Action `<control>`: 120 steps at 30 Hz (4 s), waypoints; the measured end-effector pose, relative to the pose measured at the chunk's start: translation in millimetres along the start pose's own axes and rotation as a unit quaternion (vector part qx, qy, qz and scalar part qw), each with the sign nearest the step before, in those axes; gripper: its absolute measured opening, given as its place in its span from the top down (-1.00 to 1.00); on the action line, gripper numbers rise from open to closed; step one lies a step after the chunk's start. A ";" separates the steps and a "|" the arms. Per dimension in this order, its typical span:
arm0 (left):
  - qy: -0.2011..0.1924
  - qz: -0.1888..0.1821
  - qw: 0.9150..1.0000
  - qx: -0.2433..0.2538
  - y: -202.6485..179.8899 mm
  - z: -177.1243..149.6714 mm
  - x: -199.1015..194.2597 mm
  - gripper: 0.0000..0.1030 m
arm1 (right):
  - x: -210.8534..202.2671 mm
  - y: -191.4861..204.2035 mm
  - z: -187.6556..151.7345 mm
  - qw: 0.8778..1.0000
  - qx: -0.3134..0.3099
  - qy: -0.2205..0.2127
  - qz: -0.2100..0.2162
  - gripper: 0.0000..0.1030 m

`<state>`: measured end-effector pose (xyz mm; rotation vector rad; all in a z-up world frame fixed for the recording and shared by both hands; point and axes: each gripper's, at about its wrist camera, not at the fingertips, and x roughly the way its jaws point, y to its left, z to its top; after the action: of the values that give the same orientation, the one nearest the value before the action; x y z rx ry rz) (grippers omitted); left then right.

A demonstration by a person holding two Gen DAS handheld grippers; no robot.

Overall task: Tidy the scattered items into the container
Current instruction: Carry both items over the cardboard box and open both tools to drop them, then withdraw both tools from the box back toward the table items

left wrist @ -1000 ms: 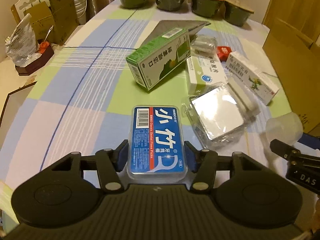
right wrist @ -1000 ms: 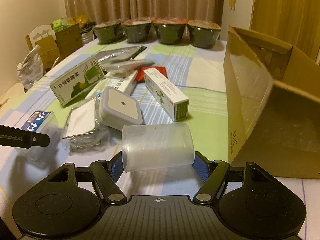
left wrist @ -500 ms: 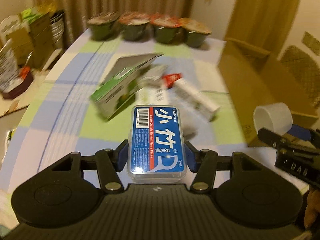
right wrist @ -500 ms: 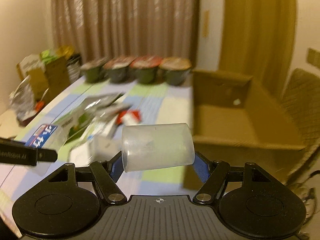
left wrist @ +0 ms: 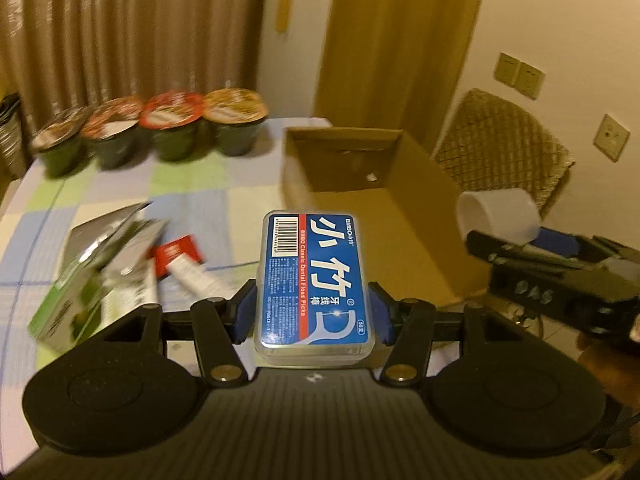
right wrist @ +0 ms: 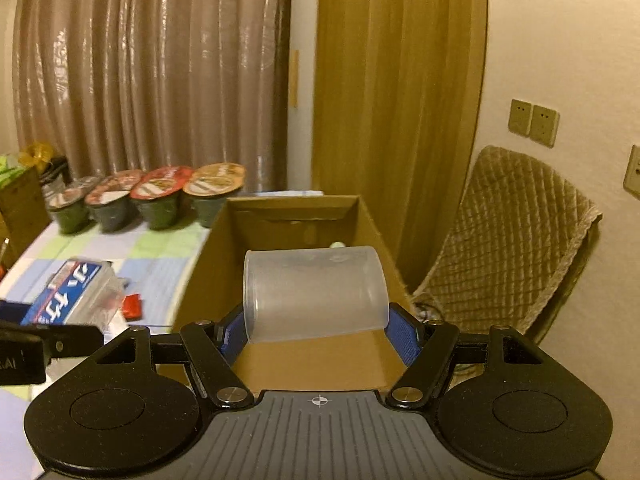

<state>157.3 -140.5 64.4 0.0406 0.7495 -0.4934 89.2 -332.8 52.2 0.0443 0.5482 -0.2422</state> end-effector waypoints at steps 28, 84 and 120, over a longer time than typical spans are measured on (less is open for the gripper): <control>0.022 -0.031 0.999 0.022 -45.3 18.8 61.4 -0.01 | 29.4 -39.5 -4.9 0.994 0.076 0.075 0.008 -0.43; 0.023 -0.003 0.999 -0.021 -11.5 7.8 60.6 -0.15 | 33.1 -39.6 -1.4 0.994 0.083 0.063 0.025 -0.67; 0.033 0.061 0.995 -0.069 63.9 -63.5 -33.0 -0.29 | -23.5 15.9 -15.5 0.994 0.053 0.076 0.057 -0.67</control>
<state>124.3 -57.0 30.7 -0.0252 0.8393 -0.3240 65.6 -310.6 50.9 0.1973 0.6824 -0.1574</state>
